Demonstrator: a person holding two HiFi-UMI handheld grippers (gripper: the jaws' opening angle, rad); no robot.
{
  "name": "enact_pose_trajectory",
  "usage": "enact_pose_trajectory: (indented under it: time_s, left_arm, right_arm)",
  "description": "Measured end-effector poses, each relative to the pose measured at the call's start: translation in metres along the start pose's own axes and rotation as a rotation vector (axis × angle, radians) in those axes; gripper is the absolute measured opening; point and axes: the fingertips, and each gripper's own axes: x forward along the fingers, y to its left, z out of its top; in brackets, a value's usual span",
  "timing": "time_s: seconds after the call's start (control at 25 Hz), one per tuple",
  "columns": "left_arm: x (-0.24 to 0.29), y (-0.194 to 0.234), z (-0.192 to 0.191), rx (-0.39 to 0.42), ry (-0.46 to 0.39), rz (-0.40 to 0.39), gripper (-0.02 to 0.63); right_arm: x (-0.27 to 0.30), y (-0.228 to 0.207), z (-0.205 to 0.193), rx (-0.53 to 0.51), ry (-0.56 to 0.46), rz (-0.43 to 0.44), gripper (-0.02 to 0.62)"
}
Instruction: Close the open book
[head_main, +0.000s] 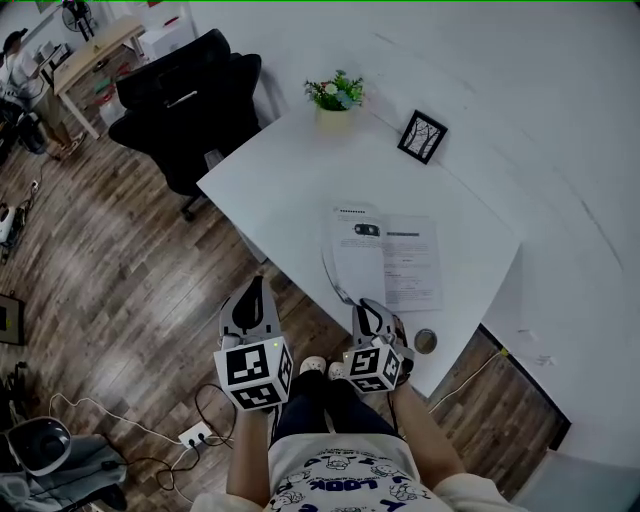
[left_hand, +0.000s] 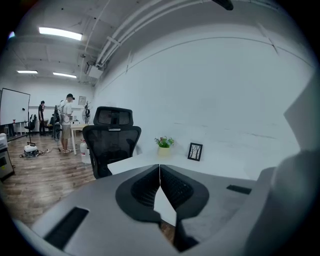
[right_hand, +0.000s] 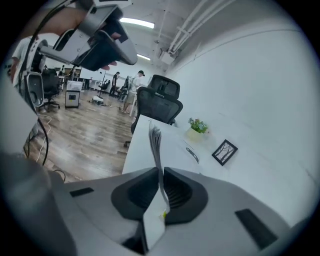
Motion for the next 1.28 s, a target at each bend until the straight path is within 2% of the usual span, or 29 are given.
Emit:
enact_pose_trajectory:
  time_s: [0.56, 1.04, 1.28]
  left_arm:
    - [0.008, -0.031, 0.011, 0.029, -0.011, -0.07, 0.023]
    - [0.02, -0.066, 0.016, 0.058, -0.014, -0.136, 0.023]
    - [0.024, -0.084, 0.016, 0.07, -0.005, -0.164, 0.023]
  right_arm:
    - [-0.018, -0.028, -0.007, 0.185, -0.031, -0.048, 0.046]
    - [-0.033, -0.065, -0.031, 0.364, -0.031, -0.149, 0.043]
    - [-0.035, -0.086, -0.052, 0.52, -0.01, -0.193, 0.043]
